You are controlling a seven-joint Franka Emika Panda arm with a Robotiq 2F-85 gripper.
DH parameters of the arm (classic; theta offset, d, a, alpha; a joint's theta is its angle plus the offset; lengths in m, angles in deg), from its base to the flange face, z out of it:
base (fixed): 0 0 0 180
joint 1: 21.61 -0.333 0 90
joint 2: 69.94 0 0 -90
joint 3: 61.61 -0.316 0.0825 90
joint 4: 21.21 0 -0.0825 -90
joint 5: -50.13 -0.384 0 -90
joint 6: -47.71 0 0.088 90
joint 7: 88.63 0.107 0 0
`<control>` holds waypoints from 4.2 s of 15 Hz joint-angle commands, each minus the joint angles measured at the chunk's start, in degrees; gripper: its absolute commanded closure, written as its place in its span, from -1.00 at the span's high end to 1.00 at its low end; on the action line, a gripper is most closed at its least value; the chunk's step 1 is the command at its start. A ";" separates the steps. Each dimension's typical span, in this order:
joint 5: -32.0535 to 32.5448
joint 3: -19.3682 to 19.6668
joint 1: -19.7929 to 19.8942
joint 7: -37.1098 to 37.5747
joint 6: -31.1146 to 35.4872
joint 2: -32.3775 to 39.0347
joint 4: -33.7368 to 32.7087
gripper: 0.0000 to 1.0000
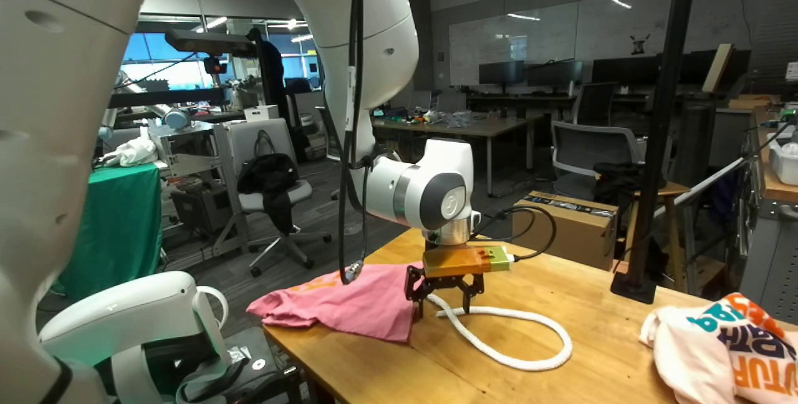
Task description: Move the radish and peach t-shirt to the right, move the pink t-shirt to the left, move the white rope backwards
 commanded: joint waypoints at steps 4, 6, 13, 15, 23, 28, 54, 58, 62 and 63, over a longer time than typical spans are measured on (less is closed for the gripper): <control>-1.77 0.17 1.13 -4.38 -0.23 1.70 -3.03 1.00; -1.93 0.16 1.32 -4.72 -0.23 2.40 -3.75 1.00; -2.27 0.26 1.41 -5.58 -0.44 4.80 -5.53 1.00; -2.27 0.28 1.44 -5.58 -0.53 5.37 -5.92 1.00; -1.60 1.16 1.19 -5.02 -0.55 7.67 -7.25 1.00; -1.49 1.33 1.03 -4.77 -0.68 7.60 -7.32 0.48; 10.78 15.41 -13.72 22.72 6.42 11.91 -17.74 -0.86; 11.63 17.50 -16.04 30.01 5.66 14.36 -21.43 -0.86; 10.95 18.24 -17.18 34.57 4.74 15.22 -23.42 -0.87; 10.74 18.23 -17.40 35.33 3.93 15.17 -23.75 -0.29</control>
